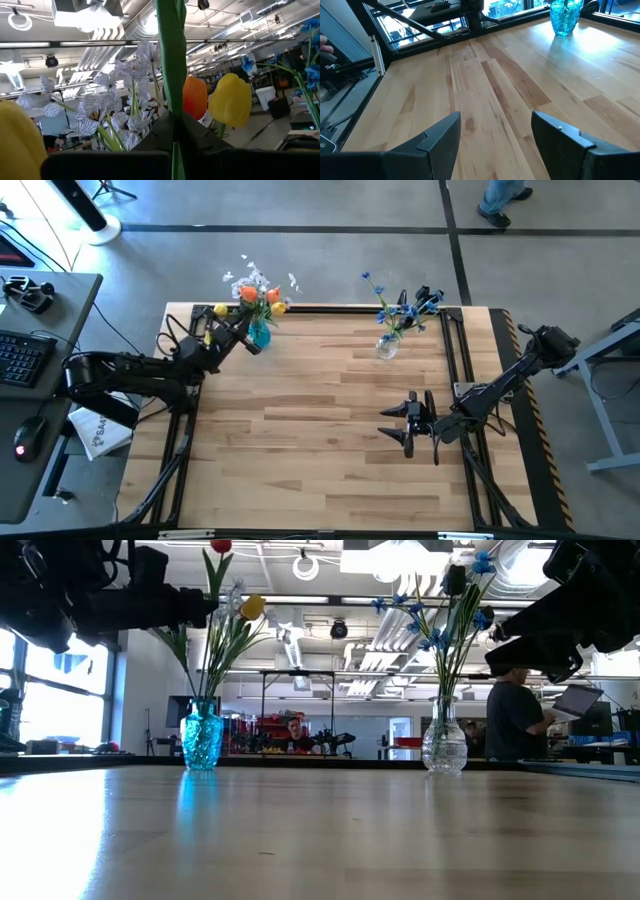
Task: Sort flowers into vase by color
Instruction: Put the orange flower into the blue vase
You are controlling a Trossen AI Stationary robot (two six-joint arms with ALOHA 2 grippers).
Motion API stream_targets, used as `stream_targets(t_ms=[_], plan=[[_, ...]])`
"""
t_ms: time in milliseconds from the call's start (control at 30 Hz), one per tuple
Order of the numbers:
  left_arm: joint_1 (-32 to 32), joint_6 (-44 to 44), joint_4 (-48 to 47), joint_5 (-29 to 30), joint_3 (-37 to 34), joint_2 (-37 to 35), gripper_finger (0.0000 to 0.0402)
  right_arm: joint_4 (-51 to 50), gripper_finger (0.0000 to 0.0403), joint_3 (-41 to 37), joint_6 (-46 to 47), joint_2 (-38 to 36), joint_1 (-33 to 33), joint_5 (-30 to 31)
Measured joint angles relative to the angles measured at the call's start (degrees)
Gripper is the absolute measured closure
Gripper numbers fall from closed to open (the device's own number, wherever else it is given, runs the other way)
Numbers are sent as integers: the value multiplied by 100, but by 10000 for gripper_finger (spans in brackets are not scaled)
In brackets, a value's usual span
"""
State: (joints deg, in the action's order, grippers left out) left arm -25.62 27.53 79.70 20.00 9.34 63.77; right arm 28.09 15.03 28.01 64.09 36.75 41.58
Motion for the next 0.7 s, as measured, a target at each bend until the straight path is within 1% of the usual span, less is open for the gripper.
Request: stream_targets(t_ms=[67, 167, 333, 433, 567, 700], plan=[[-1, -127, -49, 73, 0, -2, 401, 5, 162, 0, 0, -1, 0, 0], [-1, -424, -210, 356, 0, 0, 401, 5, 162, 0, 2, -1, 0, 0], [39, -1190, -512, 1103, 0, -2, 395, 7, 162, 0, 2, -1, 0, 0], [132, -1345, -636, 1214, 0, -2, 371, 7, 162, 0, 2, -1, 0, 0], [285, -1535, -660, 1283, 0, -4, 324, 7, 162, 0, 2, -1, 0, 0], [406, -2140, -743, 1426, 8, -7, 291, 7, 162, 0, 2, -1, 0, 0]])
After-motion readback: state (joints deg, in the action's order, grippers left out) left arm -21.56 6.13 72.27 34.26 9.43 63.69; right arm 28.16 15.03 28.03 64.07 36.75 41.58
